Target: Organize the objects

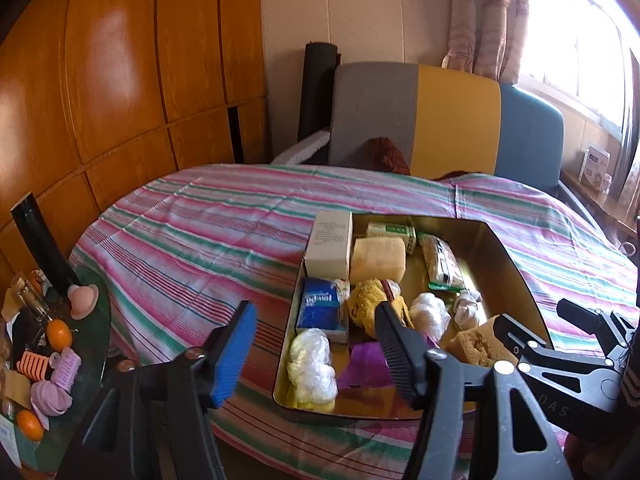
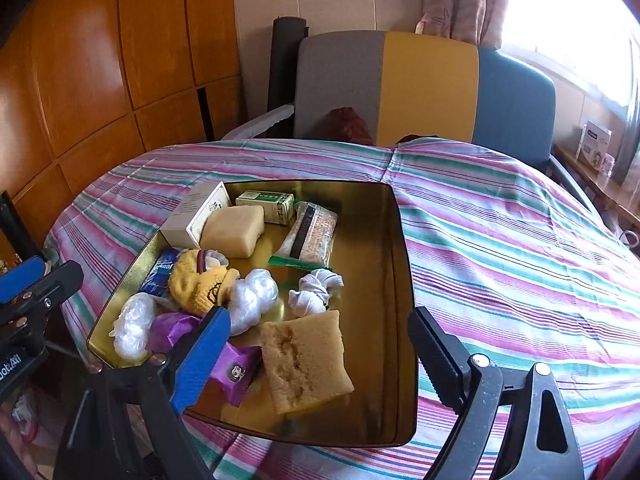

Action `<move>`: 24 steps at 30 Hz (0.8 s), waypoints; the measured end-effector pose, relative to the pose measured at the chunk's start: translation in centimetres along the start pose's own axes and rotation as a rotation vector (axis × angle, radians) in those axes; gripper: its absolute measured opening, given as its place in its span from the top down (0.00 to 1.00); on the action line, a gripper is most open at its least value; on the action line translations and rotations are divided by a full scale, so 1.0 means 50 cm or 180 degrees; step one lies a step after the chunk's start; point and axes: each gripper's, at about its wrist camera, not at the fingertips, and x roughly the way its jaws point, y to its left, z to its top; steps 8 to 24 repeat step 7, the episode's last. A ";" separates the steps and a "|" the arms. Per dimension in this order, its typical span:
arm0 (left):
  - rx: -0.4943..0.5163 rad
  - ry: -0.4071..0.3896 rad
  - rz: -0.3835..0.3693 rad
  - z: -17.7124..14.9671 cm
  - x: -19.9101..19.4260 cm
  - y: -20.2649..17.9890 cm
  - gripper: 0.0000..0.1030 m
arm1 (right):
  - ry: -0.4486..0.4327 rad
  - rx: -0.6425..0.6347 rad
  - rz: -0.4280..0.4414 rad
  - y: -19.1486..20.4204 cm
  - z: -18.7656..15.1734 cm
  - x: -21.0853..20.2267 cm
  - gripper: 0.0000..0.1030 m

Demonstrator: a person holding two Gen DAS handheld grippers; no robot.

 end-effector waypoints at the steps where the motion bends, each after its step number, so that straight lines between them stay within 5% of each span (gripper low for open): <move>1: 0.0031 -0.0026 0.0029 -0.001 -0.001 -0.001 0.47 | -0.0002 0.0000 0.0003 0.000 0.000 0.000 0.12; 24: 0.0010 -0.0004 0.0006 0.003 0.004 0.004 0.47 | 0.0001 -0.0043 0.0026 0.009 -0.001 0.004 0.12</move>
